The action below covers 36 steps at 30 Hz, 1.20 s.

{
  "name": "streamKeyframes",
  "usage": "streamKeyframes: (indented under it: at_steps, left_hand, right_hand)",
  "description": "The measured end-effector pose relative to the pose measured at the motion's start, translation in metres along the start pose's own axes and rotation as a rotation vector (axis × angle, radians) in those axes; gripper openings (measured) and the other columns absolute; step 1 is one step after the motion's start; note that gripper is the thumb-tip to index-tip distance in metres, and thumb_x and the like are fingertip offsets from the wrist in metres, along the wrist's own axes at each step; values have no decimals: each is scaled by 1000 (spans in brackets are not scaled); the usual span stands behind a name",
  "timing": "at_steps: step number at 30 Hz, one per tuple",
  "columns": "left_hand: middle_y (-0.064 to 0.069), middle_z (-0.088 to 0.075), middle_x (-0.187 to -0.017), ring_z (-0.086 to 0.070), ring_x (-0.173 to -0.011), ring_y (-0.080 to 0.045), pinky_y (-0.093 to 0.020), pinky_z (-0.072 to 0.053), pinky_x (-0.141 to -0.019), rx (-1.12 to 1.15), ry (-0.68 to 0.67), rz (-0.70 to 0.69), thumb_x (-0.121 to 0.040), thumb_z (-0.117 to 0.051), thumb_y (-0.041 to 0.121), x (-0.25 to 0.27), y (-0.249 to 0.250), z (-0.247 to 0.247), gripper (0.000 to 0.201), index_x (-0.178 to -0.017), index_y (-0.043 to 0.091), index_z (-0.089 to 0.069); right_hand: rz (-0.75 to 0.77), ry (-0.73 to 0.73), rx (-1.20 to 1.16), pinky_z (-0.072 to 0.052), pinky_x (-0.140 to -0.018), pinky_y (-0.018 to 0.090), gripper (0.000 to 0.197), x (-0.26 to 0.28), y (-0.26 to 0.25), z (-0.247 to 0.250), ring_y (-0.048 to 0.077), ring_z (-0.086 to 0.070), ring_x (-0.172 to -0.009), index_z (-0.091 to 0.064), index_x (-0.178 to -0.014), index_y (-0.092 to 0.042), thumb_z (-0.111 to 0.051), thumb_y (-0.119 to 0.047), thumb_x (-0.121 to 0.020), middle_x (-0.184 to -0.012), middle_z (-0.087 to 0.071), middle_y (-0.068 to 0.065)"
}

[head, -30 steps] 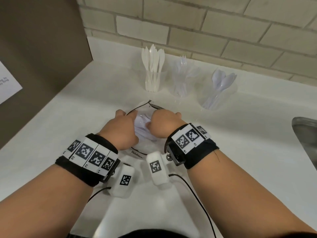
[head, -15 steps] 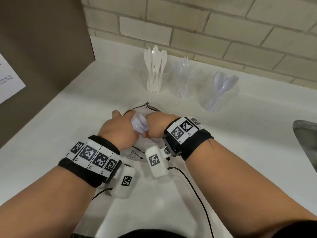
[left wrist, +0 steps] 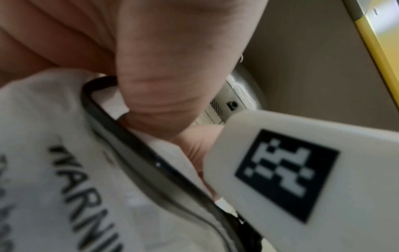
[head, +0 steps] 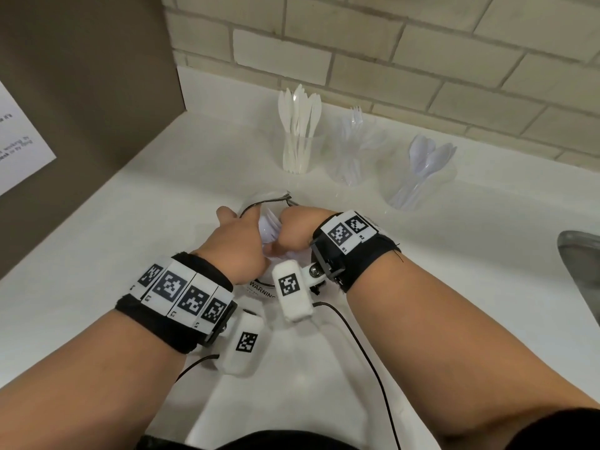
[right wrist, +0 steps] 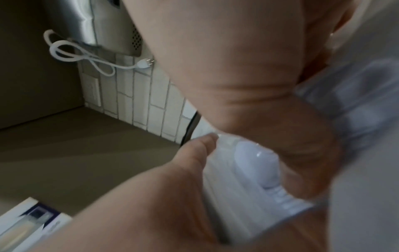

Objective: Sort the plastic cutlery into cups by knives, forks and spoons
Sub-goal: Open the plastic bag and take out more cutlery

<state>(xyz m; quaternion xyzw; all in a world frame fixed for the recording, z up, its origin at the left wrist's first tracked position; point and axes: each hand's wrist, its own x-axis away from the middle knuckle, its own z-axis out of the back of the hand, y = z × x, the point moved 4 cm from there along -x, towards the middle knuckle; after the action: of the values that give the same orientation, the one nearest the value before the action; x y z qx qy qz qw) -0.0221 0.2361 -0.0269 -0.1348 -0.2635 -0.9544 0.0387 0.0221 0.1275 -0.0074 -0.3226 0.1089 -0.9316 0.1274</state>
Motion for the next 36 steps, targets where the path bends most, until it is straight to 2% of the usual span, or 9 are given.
streamKeyframes:
  at_steps: [2, 5, 8, 10, 14, 18, 25, 30, 36]
  left_hand:
    - [-5, -36, -124, -45, -79, -12, -16, -35, -54, 2, -6, -19, -81, -55, 31, 0, 1, -1, 54, -130, 34, -33]
    - [-10, -27, -126, -52, -81, -17, -23, -42, -65, 7, -40, -11, -88, -54, 22, 3, 1, 0, 56, -138, 27, -27]
    - [-12, -24, -130, -46, -71, -11, -23, -38, -71, 31, -47, -32, -94, -48, 23, 9, 5, 7, 56, -144, 26, -23]
    - [-14, -27, -131, -53, -87, -19, -25, -37, -77, 47, -35, -33, -98, -42, 31, 9, 6, 12, 51, -145, 26, -23]
    - [-18, -40, -130, -54, -109, -37, -35, -39, -85, -47, 62, 61, -98, -29, 48, 5, 0, 22, 52, -145, 26, -29]
    - [-17, -41, -134, -53, -115, -35, -33, -40, -88, -63, 90, 87, -98, -41, 39, 2, -9, 25, 53, -146, 23, -30]
    - [-15, -36, -137, -57, -106, -34, -28, -37, -79, -1, 85, 71, -95, -45, 19, 4, -12, 23, 59, -149, 25, -22]
    - [-13, -39, -134, -55, -109, -30, -28, -40, -84, 33, 74, 32, -89, -52, 19, 6, -12, 21, 65, -148, 24, -23]
    - [-14, -39, -134, -53, -111, -31, -29, -41, -82, 46, 78, 88, -85, -53, 18, 9, -18, 30, 70, -148, 24, -23]
  right_hand:
    - [45, -8, -112, -48, -81, 35, 43, 1, 4, 1, 24, -53, -89, -60, -113, -12, -74, -33, -78, -99, -55, 4]
    - [43, -69, -155, -48, -82, 33, 30, -5, 8, -1, 21, -55, -89, -60, -98, -15, -72, -37, -81, -100, -59, 5]
    - [15, -134, -210, -49, -79, 31, 57, -6, 6, -6, 20, -59, -83, -67, -98, -7, -75, -54, -67, -103, -68, 14]
    - [12, -117, -263, -51, -88, 34, 68, -10, 7, -7, 22, -64, -91, -67, -107, -8, -76, -50, -55, -110, -68, 16]
    - [58, -46, -249, -49, -98, 42, 51, 0, 7, 1, 29, -63, -105, -65, -109, -7, -72, -46, -78, -111, -68, 13]
    - [76, -40, -217, -52, -80, 33, 34, 3, 15, 3, 28, -65, -90, -65, -103, 0, -73, -25, -81, -96, -68, 13]
    - [129, -23, -323, -54, -91, 42, 33, 10, 11, 1, 29, -67, -98, -67, -105, -7, -77, -20, -76, -105, -70, 13]
    - [153, -12, -329, -53, -76, 31, 28, 11, 10, -5, 26, -66, -89, -67, -99, -6, -76, -12, -73, -92, -69, 9]
    - [240, 77, -622, -50, -97, 43, 36, 18, 17, -3, 26, -67, -99, -71, -95, -13, -82, -25, -64, -102, -73, 9]
